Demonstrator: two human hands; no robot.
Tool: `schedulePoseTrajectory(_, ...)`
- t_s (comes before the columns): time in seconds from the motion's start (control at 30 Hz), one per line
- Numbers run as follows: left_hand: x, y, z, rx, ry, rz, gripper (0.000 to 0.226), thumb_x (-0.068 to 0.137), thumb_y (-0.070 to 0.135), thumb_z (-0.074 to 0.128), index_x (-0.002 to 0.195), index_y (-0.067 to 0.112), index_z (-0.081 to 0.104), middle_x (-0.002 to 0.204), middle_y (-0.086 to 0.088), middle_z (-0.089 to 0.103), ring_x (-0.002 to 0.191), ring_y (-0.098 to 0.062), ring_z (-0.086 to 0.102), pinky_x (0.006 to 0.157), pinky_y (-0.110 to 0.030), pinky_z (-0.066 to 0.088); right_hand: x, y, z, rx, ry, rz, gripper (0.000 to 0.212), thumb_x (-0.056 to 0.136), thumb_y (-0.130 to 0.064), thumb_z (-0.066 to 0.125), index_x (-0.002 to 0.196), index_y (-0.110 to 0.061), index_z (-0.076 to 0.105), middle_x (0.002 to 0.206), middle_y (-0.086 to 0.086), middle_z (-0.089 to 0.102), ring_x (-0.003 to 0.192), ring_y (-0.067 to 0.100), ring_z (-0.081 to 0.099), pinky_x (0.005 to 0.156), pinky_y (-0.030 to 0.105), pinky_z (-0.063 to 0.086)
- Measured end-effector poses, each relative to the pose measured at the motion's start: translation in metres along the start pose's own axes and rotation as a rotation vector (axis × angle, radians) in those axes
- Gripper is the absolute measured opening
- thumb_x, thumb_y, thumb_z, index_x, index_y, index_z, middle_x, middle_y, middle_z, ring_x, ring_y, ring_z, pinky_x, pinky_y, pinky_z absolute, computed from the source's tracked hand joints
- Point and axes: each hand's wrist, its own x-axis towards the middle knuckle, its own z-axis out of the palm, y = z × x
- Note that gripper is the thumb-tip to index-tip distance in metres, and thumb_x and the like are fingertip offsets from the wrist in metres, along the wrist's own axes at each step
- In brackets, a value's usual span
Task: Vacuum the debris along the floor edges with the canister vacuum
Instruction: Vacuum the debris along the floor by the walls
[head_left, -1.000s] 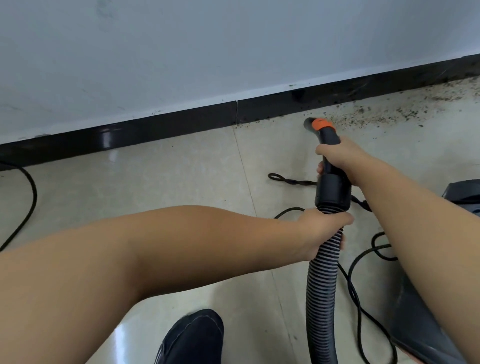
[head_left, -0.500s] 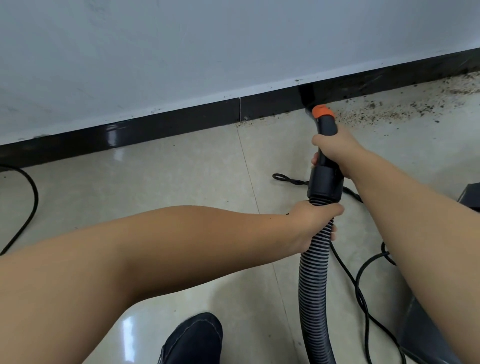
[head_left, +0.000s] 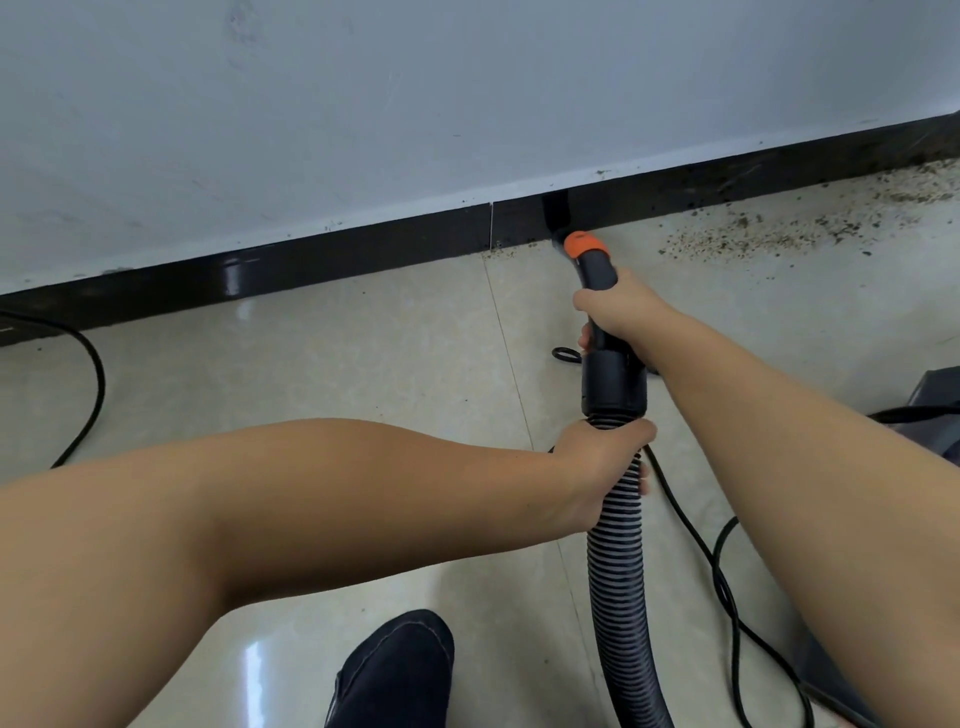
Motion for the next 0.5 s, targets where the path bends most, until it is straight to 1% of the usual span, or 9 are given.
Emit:
schedulePoseTrajectory(0.07,-0.005,-0.002,-0.003,-0.022,0.013,-0.008,0.014,0.088,0.022,0.062,0.091,0.011,0.054,0.067,-0.005,0.058,0.053,-0.016,0.056,0.057,-0.025,0.049,-0.003,-0.003,0.007,-0.010,-0.026,-0.012,0.039,0.089,-0.011,0.051,0.126,-0.011,0.039,0.083,0.014,0.055,0.052,0.022,0.058,0.049,0.027,0.050)
schedulePoseTrajectory(0.17,-0.010,-0.004,-0.008,-0.066,0.027,-0.008,0.014,0.089,0.022,0.063,0.093,0.011,0.055,0.065,-0.005,0.058,0.051,-0.015,0.056,0.052,-0.022,0.049,-0.007,-0.007,0.019,-0.038,-0.064,-0.018,0.038,0.089,-0.012,0.052,0.125,-0.012,0.040,0.080,0.013,0.057,0.047,0.019,0.059,0.043,0.024,0.049)
schedulePoseTrajectory(0.3,-0.017,-0.007,-0.017,-0.121,0.041,0.001,0.014,0.090,0.021,0.063,0.094,0.010,0.055,0.065,-0.005,0.057,0.051,-0.016,0.055,0.048,-0.019,0.049,-0.010,-0.013,0.035,-0.065,-0.108,-0.028,0.037,0.088,-0.013,0.053,0.122,-0.014,0.040,0.077,0.013,0.058,0.047,0.018,0.059,0.045,0.026,0.051)
schedulePoseTrajectory(0.4,-0.021,-0.009,-0.024,-0.129,0.063,0.011,0.014,0.090,0.021,0.063,0.094,0.010,0.055,0.066,-0.006,0.058,0.051,-0.016,0.056,0.052,-0.022,0.050,-0.013,-0.017,0.048,-0.092,-0.142,-0.043,0.035,0.087,-0.013,0.052,0.120,-0.013,0.041,0.077,0.012,0.058,0.048,0.019,0.060,0.049,0.027,0.051)
schedulePoseTrajectory(0.5,-0.021,-0.012,-0.032,-0.131,0.076,0.026,0.014,0.090,0.022,0.062,0.095,0.010,0.056,0.067,-0.006,0.059,0.052,-0.016,0.057,0.055,-0.024,0.050,-0.014,-0.020,0.058,-0.129,-0.152,-0.059,0.034,0.086,-0.013,0.052,0.119,-0.014,0.042,0.080,0.012,0.058,0.048,0.018,0.061,0.049,0.026,0.050)
